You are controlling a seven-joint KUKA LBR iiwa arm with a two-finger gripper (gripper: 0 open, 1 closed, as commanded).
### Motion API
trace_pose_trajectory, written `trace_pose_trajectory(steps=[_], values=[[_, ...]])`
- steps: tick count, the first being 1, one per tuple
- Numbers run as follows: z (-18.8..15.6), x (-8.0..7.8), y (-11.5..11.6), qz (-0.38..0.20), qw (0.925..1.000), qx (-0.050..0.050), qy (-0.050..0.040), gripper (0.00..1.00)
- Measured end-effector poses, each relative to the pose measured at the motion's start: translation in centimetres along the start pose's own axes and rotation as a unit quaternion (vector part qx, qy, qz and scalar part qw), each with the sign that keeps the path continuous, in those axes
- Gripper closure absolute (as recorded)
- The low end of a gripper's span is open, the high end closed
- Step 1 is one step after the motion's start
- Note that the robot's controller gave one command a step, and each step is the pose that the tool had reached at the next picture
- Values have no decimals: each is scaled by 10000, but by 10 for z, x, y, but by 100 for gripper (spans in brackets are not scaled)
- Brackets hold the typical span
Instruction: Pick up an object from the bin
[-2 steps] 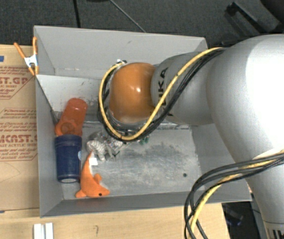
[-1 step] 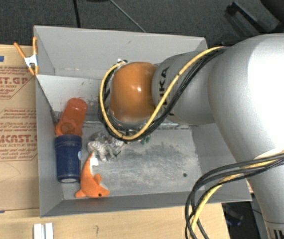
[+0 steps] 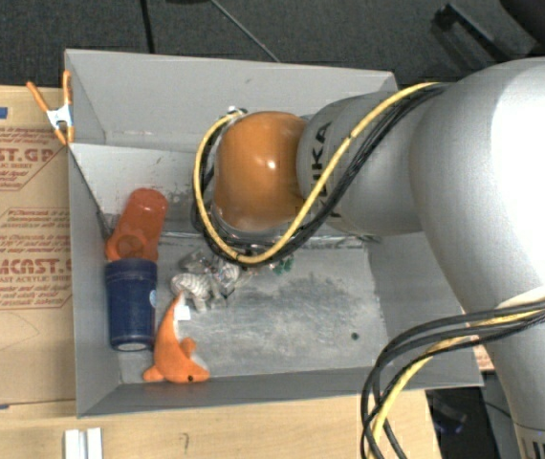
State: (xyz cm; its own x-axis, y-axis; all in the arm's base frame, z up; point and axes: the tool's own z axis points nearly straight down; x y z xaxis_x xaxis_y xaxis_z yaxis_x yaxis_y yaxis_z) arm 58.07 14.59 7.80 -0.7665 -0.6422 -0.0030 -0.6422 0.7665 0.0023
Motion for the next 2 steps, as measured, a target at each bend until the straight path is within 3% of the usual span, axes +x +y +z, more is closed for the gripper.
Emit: trace_pose_trajectory(steps=[2], values=[[-32,-1,-1,12,10000,13,-1,100]])
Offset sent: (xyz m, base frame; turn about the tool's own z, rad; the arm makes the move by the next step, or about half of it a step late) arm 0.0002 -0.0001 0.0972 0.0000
